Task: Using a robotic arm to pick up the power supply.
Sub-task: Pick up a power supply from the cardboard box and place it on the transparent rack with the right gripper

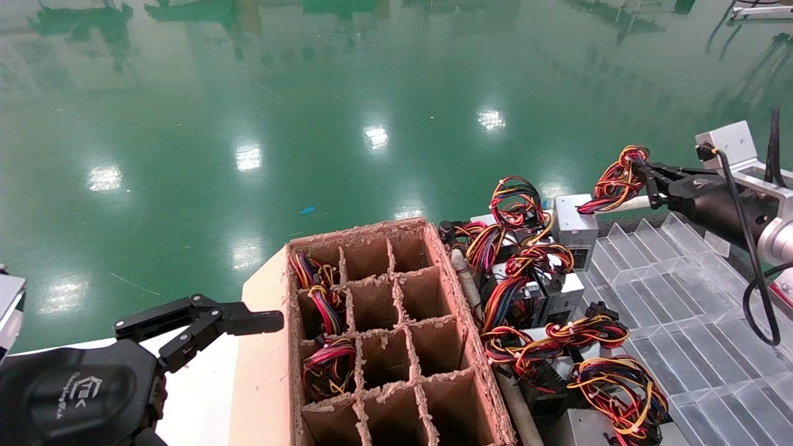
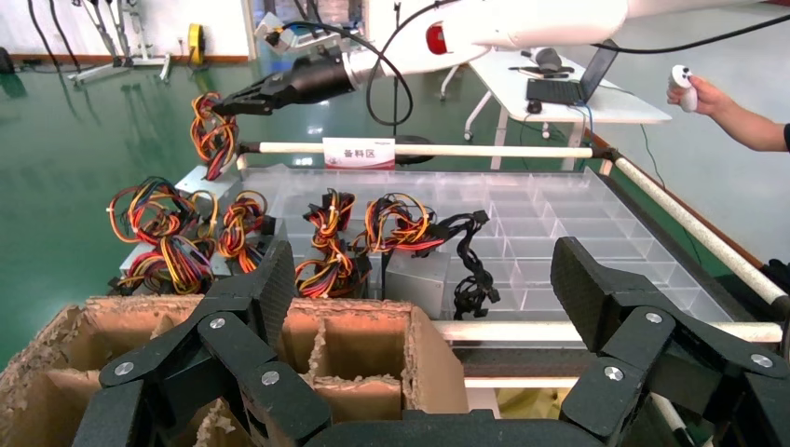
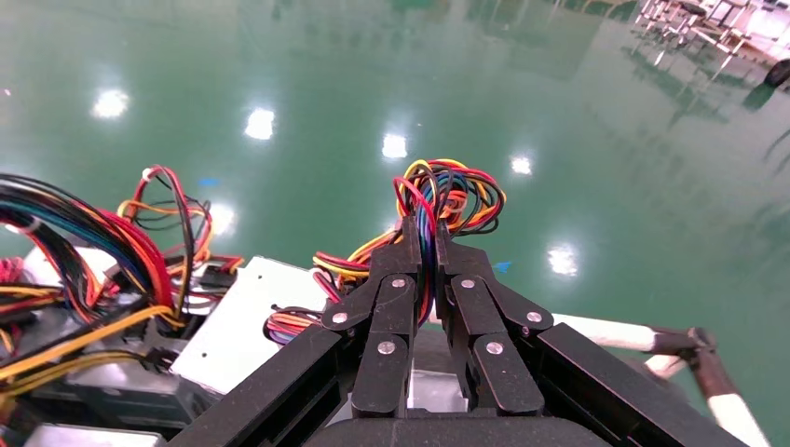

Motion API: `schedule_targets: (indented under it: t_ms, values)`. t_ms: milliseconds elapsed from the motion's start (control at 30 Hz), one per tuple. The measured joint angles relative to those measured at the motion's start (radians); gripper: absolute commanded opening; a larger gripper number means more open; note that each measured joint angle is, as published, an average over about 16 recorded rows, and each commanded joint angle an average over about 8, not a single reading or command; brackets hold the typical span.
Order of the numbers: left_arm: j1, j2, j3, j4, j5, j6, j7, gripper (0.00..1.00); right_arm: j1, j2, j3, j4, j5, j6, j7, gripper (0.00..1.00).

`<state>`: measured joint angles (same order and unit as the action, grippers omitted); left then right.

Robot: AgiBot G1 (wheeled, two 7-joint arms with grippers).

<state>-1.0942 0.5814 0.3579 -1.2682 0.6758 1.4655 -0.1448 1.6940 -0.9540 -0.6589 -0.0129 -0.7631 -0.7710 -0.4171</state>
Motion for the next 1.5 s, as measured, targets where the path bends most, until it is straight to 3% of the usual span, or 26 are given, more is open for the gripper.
schedule_targets:
  t_ms: [1200,1500]
  values:
    - [0.000,0.000,0.000,0.000,0.000,0.000,0.000,1.00,-0.159,0.112,0.103,0.009,0.148,-0.219,0.025,0.00]
    - [0.000,0.000,0.001,0.000,0.000,0.000,0.000,1.00,-0.174,0.131,0.118,0.006,0.169,-0.233,0.025,0.00]
